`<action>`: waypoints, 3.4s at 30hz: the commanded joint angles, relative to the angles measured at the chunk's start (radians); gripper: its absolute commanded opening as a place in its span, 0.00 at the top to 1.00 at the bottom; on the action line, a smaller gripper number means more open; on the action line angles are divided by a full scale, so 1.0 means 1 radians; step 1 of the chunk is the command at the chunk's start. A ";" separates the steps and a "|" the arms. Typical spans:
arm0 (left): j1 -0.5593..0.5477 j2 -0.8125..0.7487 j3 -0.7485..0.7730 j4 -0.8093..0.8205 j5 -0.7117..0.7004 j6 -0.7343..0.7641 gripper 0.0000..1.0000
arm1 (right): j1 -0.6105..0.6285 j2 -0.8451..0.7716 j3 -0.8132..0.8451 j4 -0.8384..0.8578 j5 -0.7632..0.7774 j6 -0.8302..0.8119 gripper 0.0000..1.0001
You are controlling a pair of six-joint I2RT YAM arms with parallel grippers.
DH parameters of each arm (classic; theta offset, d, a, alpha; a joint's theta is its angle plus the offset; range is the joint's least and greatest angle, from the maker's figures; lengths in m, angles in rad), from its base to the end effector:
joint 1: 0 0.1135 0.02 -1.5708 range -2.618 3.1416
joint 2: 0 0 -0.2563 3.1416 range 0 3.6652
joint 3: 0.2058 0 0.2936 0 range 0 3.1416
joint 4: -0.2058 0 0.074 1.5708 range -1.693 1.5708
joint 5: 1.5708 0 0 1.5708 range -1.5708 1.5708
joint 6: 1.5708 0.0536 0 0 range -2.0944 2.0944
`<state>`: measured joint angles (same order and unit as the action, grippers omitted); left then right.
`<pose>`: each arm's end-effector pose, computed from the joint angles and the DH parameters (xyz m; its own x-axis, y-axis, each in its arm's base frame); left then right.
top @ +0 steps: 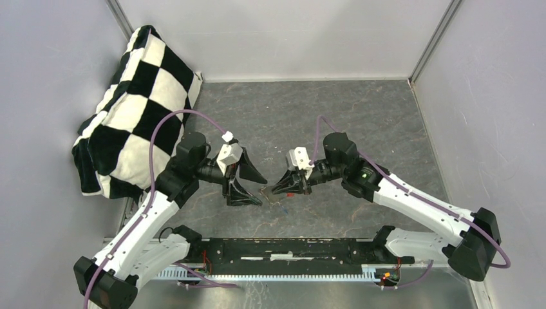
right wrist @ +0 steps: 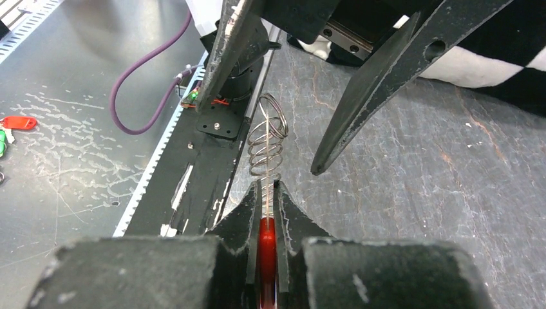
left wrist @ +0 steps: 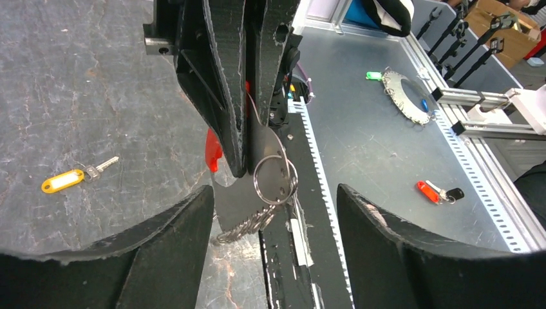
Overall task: Put the keys on the keyring
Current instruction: Adjust the keyring.
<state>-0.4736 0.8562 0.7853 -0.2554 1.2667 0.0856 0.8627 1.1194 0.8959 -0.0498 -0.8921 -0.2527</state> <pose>0.1798 -0.1496 0.3177 -0.2038 0.1332 -0.9699 0.9618 -0.1577 -0.2237 0.1669 0.2591 0.3099 0.0711 -0.1583 -0.9848 -0.9776 -0.2072 -0.0373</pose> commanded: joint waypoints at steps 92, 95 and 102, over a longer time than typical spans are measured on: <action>-0.007 -0.042 0.113 -0.195 -0.134 0.236 0.98 | 0.090 -0.008 -0.067 0.250 0.250 0.160 0.97; -0.007 -0.041 0.126 -0.207 -0.134 0.247 0.98 | 0.091 -0.033 -0.077 0.281 0.259 0.179 0.81; -0.006 -0.071 0.121 -0.250 -0.061 0.310 0.98 | 0.089 -0.140 -0.031 0.246 0.229 0.138 0.60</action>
<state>-0.4816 0.8204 0.8852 -0.4694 1.1233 0.3325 0.9535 1.0492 0.8139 0.1688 -0.6476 -0.0757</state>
